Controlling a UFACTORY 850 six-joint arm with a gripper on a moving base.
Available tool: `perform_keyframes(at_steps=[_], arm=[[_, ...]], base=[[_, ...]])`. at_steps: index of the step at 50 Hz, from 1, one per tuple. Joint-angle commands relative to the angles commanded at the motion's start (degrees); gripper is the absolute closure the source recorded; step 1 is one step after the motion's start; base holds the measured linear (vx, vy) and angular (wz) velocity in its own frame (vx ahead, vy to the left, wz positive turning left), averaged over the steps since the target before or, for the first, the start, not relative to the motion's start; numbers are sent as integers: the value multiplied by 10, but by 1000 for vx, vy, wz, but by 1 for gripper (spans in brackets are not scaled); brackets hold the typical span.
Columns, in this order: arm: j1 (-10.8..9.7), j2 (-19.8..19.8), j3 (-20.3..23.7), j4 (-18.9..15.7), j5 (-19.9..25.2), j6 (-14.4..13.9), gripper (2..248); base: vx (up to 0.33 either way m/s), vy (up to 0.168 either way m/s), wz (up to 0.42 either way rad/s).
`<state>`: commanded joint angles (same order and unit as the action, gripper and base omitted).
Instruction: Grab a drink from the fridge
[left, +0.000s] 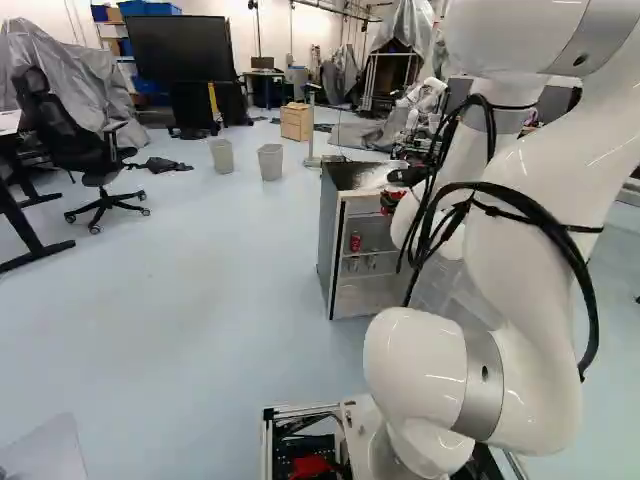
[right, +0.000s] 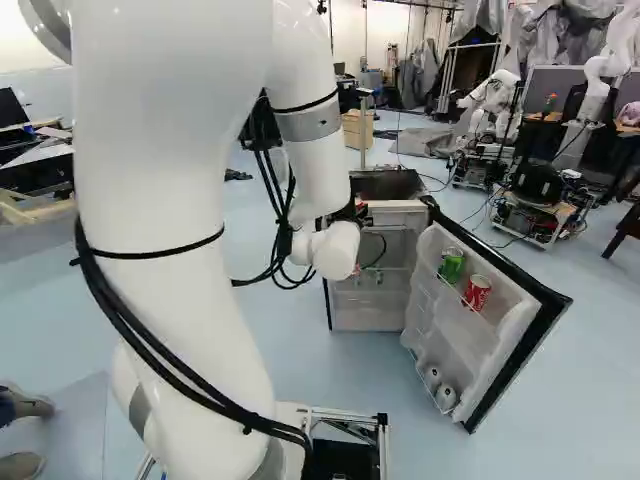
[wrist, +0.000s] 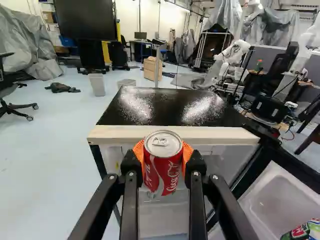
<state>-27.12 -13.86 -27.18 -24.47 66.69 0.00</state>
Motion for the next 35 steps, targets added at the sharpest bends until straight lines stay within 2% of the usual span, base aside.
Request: perform_keyframes(at_steps=[35], arm=[[6, 33, -18, 0, -27, 0, 156]], base=[[0, 0, 0]])
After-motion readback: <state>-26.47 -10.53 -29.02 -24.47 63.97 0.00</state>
